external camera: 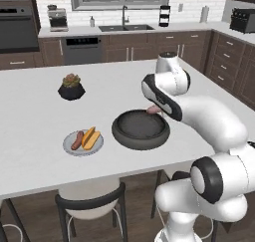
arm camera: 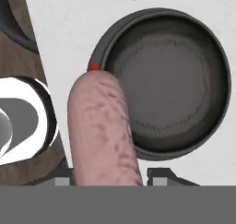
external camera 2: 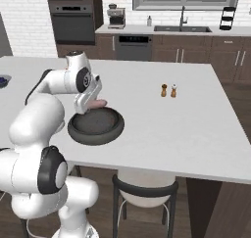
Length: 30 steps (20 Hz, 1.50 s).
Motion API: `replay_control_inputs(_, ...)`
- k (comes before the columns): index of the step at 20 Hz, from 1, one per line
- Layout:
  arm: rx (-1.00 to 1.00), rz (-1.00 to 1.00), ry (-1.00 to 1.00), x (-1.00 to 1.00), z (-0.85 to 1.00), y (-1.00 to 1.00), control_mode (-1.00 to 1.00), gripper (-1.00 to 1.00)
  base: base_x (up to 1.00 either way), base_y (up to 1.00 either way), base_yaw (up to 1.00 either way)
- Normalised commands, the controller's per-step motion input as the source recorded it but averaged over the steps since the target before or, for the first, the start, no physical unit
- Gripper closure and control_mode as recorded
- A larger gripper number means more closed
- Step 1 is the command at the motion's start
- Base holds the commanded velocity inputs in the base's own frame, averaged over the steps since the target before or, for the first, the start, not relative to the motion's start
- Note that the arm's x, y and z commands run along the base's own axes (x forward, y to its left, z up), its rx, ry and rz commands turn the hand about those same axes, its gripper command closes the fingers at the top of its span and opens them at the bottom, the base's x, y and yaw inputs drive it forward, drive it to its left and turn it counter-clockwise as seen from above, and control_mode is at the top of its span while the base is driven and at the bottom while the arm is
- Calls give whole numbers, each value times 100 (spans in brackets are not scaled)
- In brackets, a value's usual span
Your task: Place one bun and one sausage from the bowl on each plate.
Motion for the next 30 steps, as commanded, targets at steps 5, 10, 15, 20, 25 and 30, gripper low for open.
replay_control_inputs(5, 6, -19, 18, -100, 98, 0, -100, 100, 0, 0, 0)
replay_control_inputs(10, 12, -16, 13, -100, 59, 1, -100, 100, 0, 0, 0)
replay_control_inputs(15, 1, -2, 1, -20, 2, 3, 100, 100, -78, 55, -4)
replay_control_inputs(20, 0, 0, 0, 0, 0, 0, 100, 100, -58, 100, 0)
replay_control_inputs(25, 0, 0, 0, 0, 0, 0, 100, 100, -21, 100, 0)
replay_control_inputs(30, 0, 0, 0, 0, 0, 0, 100, 100, 0, 100, 0)
